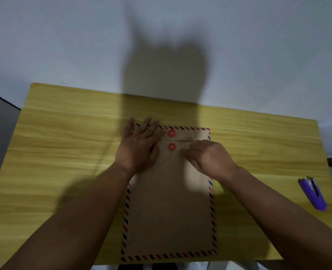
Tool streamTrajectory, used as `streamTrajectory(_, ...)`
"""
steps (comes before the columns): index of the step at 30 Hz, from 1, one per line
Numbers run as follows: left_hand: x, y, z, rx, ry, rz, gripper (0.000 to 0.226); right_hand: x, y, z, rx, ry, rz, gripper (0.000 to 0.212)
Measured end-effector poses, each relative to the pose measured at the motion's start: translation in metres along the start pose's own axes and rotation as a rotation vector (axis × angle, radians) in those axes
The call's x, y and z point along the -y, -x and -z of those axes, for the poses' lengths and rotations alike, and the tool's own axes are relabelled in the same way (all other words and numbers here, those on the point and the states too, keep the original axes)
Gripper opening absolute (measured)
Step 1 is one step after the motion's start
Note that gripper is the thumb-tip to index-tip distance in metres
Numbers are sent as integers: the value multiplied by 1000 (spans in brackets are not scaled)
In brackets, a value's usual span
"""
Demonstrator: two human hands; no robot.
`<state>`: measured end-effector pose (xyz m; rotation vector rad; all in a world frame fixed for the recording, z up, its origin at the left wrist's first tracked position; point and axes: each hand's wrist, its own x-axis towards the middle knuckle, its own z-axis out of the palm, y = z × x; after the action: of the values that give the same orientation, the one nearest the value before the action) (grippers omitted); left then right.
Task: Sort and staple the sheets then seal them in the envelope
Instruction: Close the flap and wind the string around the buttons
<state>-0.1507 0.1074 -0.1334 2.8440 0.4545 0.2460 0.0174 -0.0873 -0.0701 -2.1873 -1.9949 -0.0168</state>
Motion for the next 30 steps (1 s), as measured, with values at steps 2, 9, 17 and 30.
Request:
streamTrajectory(2, 0, 0, -1, -3, -7, 4, 53, 2, 4, 0, -16, 23, 20, 25)
streamTrajectory(9, 1, 0, -2, -12, -14, 9, 53, 17, 11, 0, 122, 45, 48, 7)
streamTrajectory(17, 5, -1, -1, 2, 21, -4, 58, 43, -22, -19, 161, -12, 54, 16)
streamTrajectory(30, 6, -2, -1, -25, 41, -13, 58, 7, -77, -6, 174, 55, -85, 11)
